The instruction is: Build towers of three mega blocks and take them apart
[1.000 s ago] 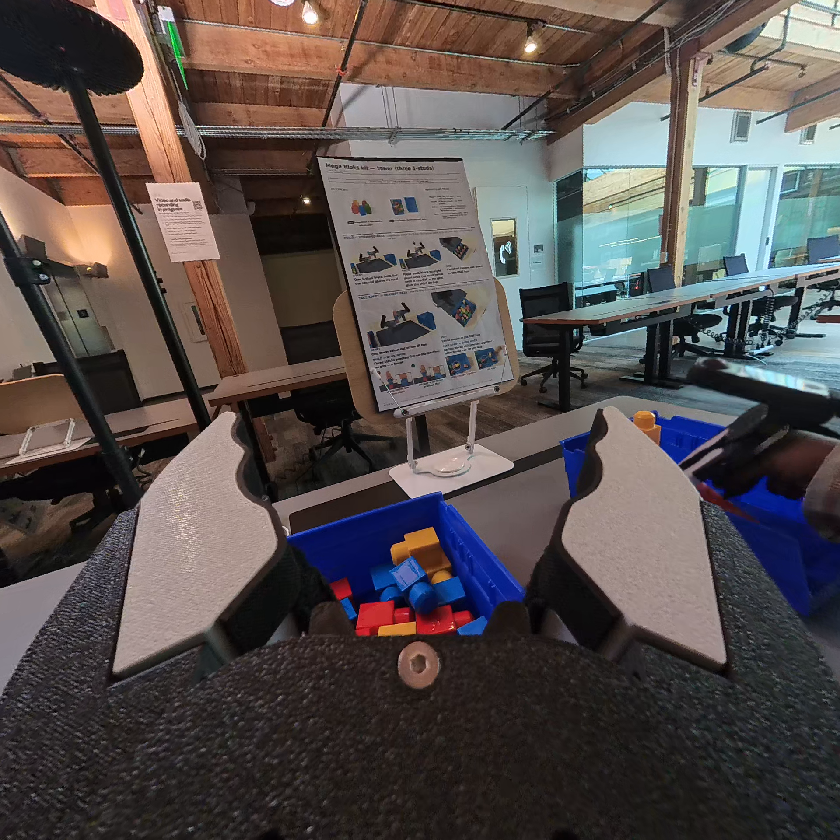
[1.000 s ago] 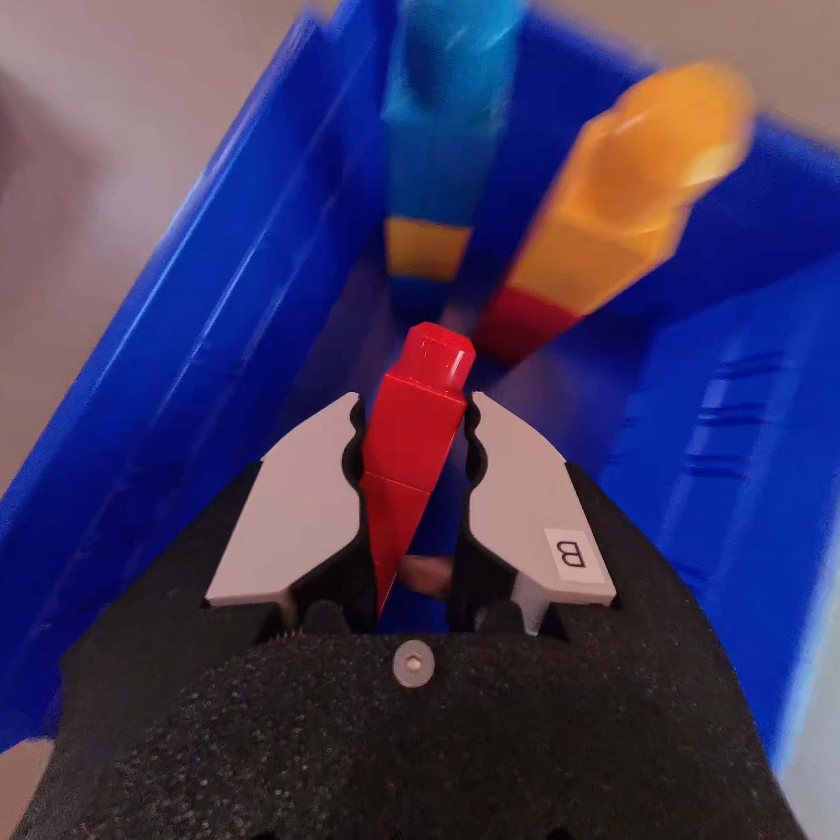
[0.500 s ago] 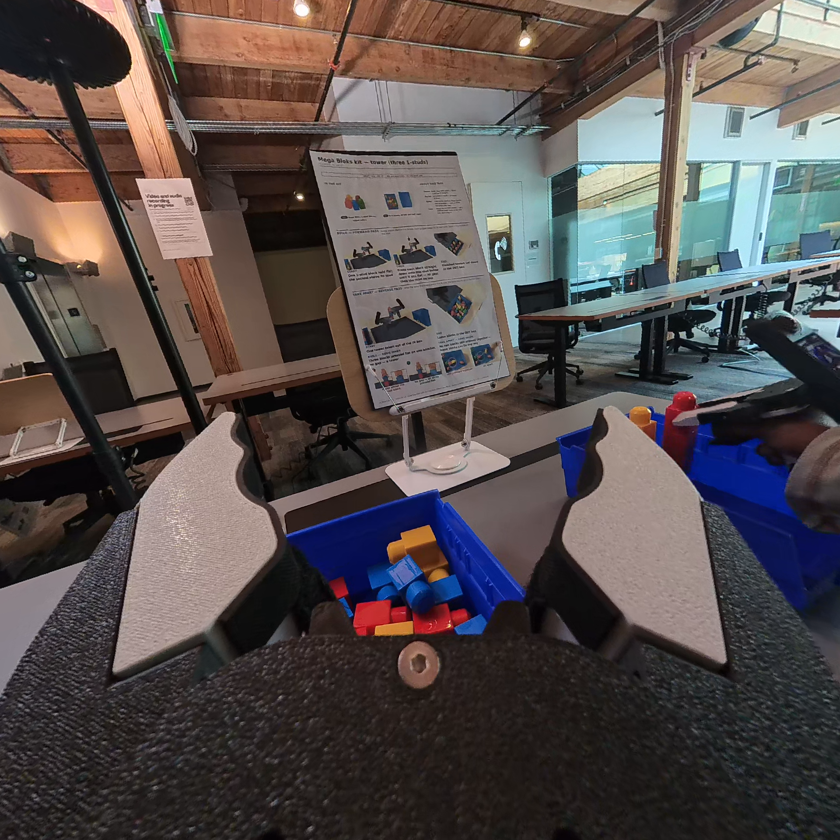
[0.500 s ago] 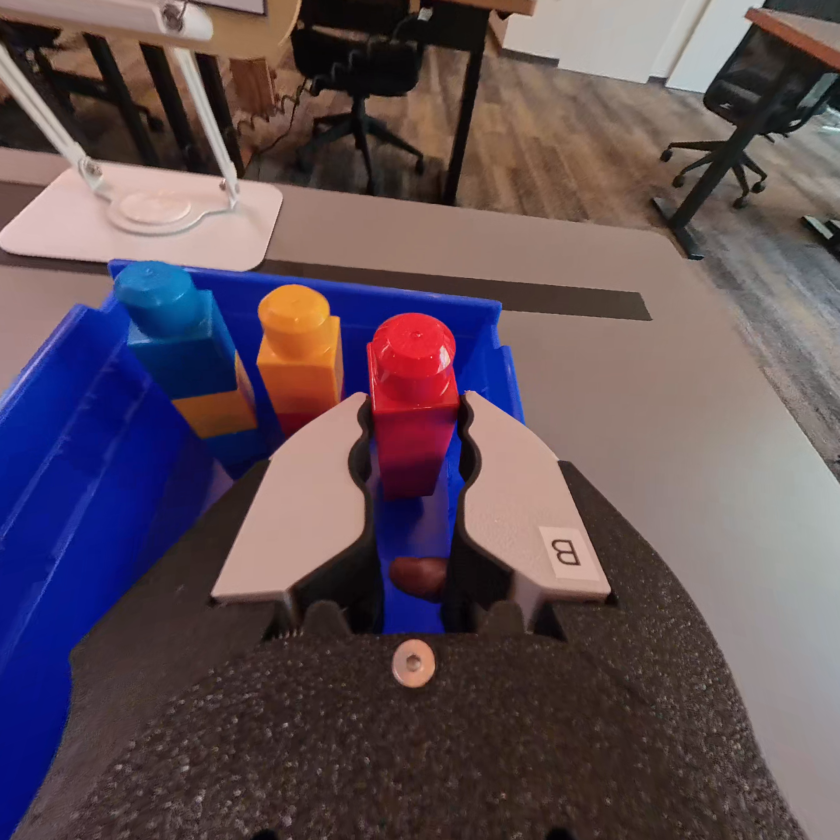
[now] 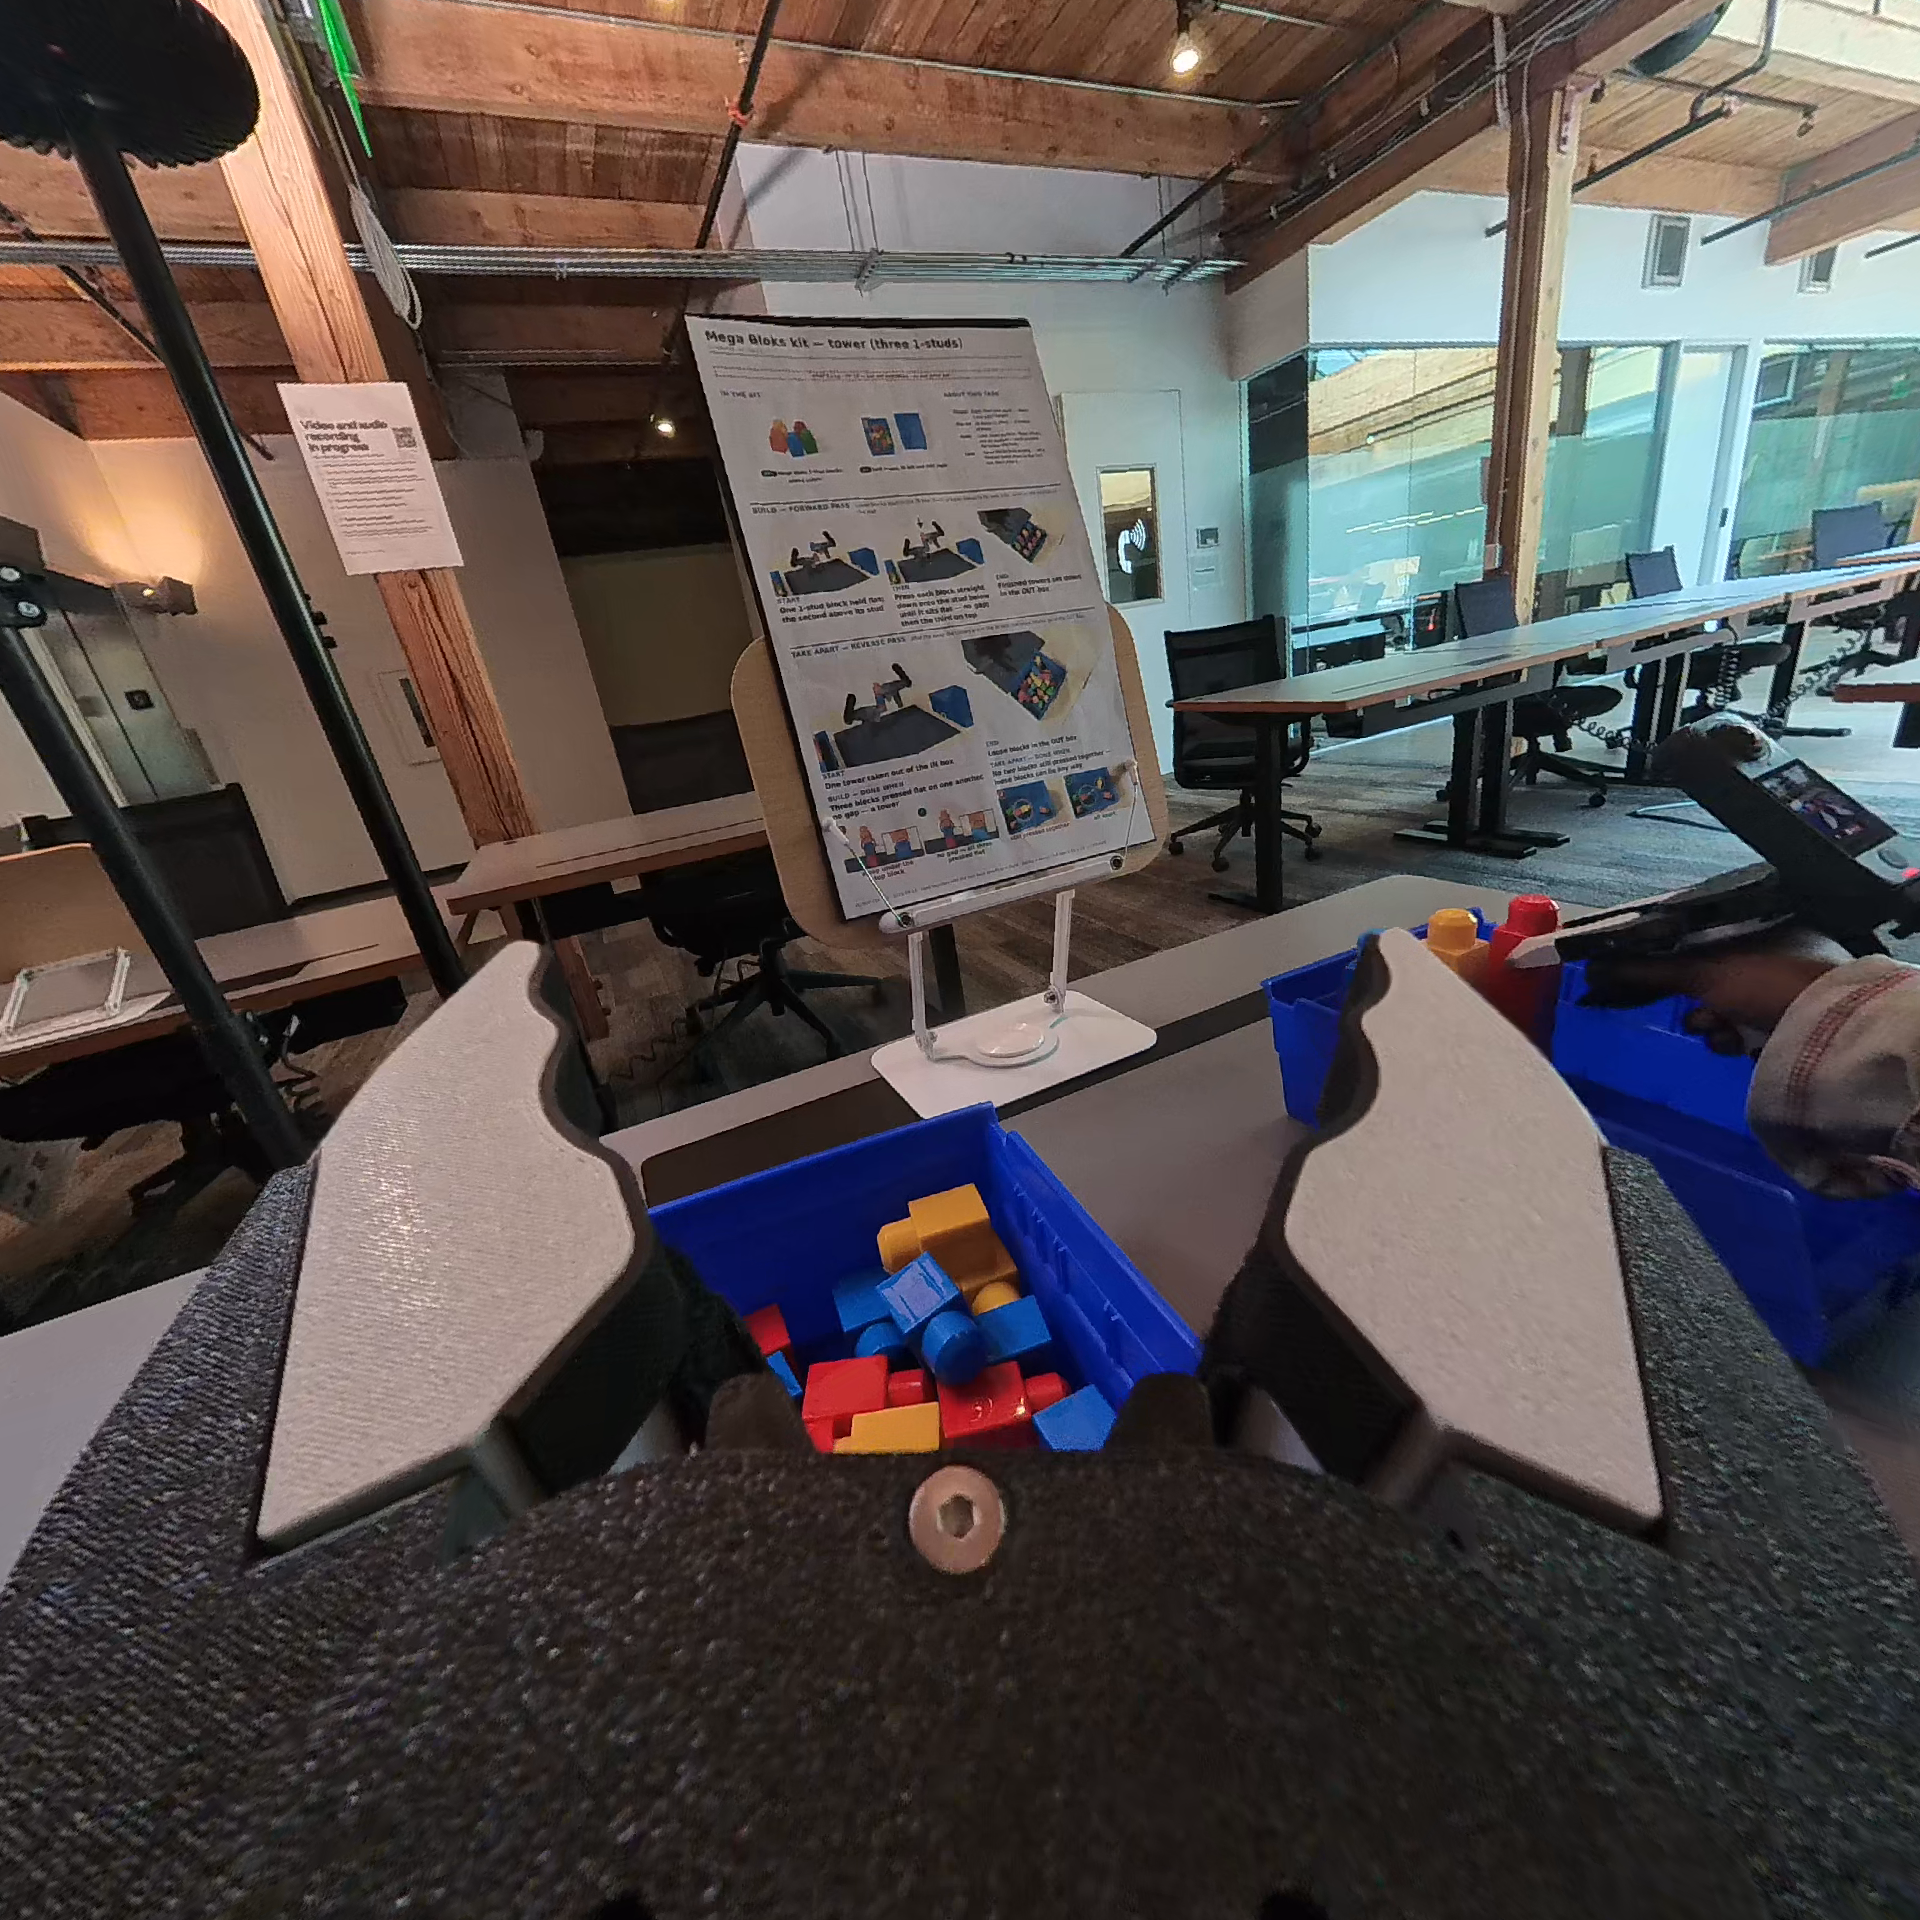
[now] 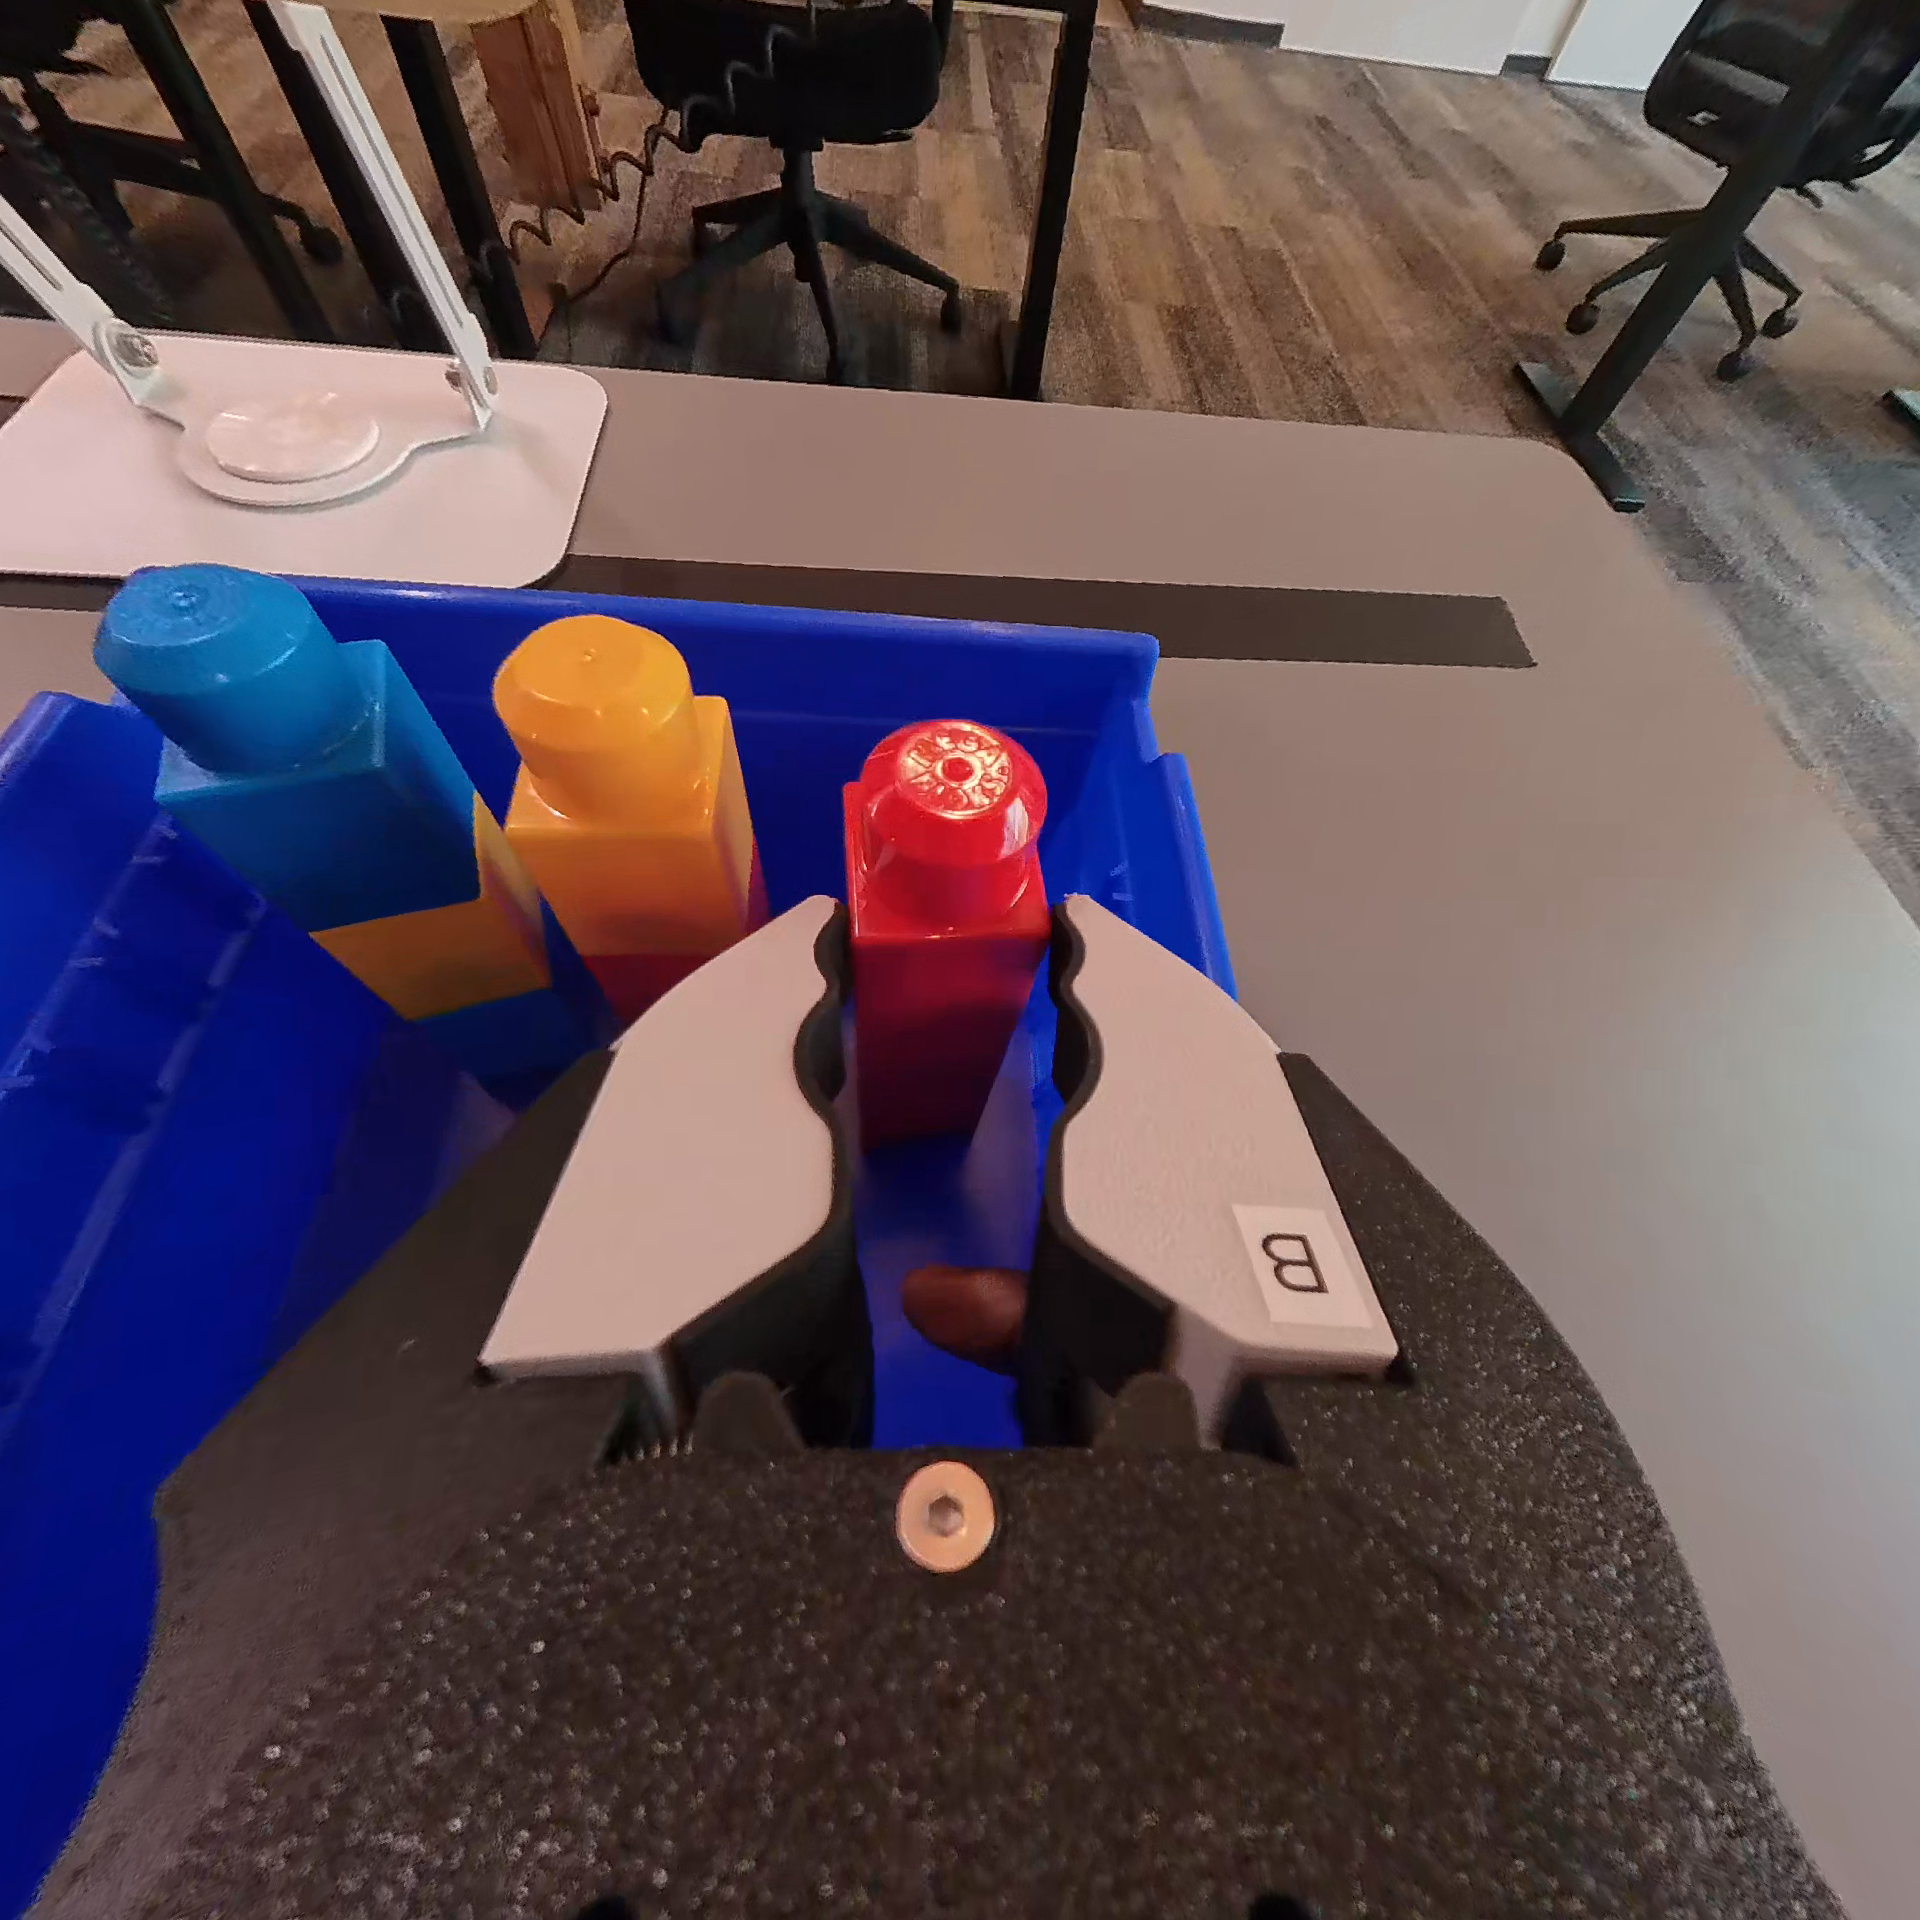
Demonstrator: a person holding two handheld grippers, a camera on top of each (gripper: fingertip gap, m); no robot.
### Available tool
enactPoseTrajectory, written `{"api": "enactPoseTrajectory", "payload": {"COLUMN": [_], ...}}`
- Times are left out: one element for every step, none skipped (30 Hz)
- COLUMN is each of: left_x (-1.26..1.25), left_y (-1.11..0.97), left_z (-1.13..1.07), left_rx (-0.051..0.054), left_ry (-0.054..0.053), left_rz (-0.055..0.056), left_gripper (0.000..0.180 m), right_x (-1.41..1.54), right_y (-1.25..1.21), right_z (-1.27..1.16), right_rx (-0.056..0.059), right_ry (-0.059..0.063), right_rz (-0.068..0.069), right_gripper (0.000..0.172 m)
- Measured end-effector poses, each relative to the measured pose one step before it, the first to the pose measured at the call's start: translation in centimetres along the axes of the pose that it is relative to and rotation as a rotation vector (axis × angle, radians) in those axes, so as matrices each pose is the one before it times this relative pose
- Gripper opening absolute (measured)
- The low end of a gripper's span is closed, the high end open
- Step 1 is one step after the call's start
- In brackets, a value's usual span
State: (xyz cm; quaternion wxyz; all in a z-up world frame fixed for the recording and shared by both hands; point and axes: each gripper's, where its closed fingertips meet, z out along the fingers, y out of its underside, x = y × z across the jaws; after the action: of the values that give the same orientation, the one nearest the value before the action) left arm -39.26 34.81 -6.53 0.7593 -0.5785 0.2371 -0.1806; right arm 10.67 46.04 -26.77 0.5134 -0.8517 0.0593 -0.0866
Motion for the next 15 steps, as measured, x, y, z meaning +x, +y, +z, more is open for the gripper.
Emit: {"api": "enactPoseTrajectory", "payload": {"left_x": [0.080,0.090,0.079,0.130,0.217,0.261,0.201,0.186,0.172,0.001,0.000,0.050,-0.036,-0.080,-0.035], "left_y": [0.116,0.129,0.144,0.146,0.101,-0.088,-0.523,-1.170,-1.758,-2.012,-1.958,-1.891,-1.645,-1.232,-0.834], "left_z": [0.014,0.031,0.024,0.026,0.011,-0.024,-0.122,-0.284,-0.496,-0.631,-0.662,-0.677,-0.622,-0.508,-0.417], "left_rx": [-0.0067,-0.0073,-0.0075,-0.0070,-0.0041,0.0073,0.0368,0.0840,0.1278,0.1428,0.1321,0.1223,0.1017,0.0710,0.0429], "left_ry": [0.0047,0.0057,0.0063,0.0101,0.0159,0.0214,0.0216,0.0285,0.0393,0.0368,0.0434,0.0453,0.0286,0.0132,0.0088], "left_rz": [0.0017,0.0016,0.0013,0.0012,-0.0003,-0.0058,-0.0176,-0.0403,-0.0697,-0.0947,-0.0991,-0.0832,-0.0440,0.0031,0.0303], "left_gripper": [0.135,0.136,0.136,0.136,0.135,0.136,0.135,0.134,0.133,0.133,0.135,0.137,0.141,0.146,0.146], "right_x": [0.087,0.047,0.017,-0.025,-0.036,-0.188,-0.376,-0.458,-0.532,-0.617,-0.734,-0.663,-0.664,-0.753,-0.770], "right_y": [-0.092,-0.140,-0.192,-0.251,-0.252,-0.246,-0.269,-0.374,-0.460,-0.534,-0.648,-0.630,-0.522,-0.354,-0.242], "right_z": [-0.082,-0.142,-0.185,-0.241,-0.320,-0.414,-0.513,-0.600,-0.664,-0.715,-0.722,-0.696,-0.643,-0.584,-0.530], "right_rx": [0.0045,0.0058,0.0080,0.0115,0.0105,0.0089,0.0091,0.0140,0.0198,0.0246,0.0309,0.0305,0.0222,0.0100,0.0043], "right_ry": [0.0095,0.0065,0.0034,0.0002,0.0006,-0.0081,-0.0166,-0.0193,-0.0208,-0.0241,-0.0300,-0.0218,-0.0210,-0.0287,-0.0310], "right_rz": [-0.0116,-0.0078,-0.0027,0.0017,0.0035,0.0030,0.0049,0.0051,0.0035,0.0021,0.0029,0.0096,0.0142,0.0142,0.0104], "right_gripper": [0.041,0.046,0.049,0.054,0.059,0.064,0.067,0.073,0.081,0.089,0.097,0.106,0.112,0.116,0.117]}}
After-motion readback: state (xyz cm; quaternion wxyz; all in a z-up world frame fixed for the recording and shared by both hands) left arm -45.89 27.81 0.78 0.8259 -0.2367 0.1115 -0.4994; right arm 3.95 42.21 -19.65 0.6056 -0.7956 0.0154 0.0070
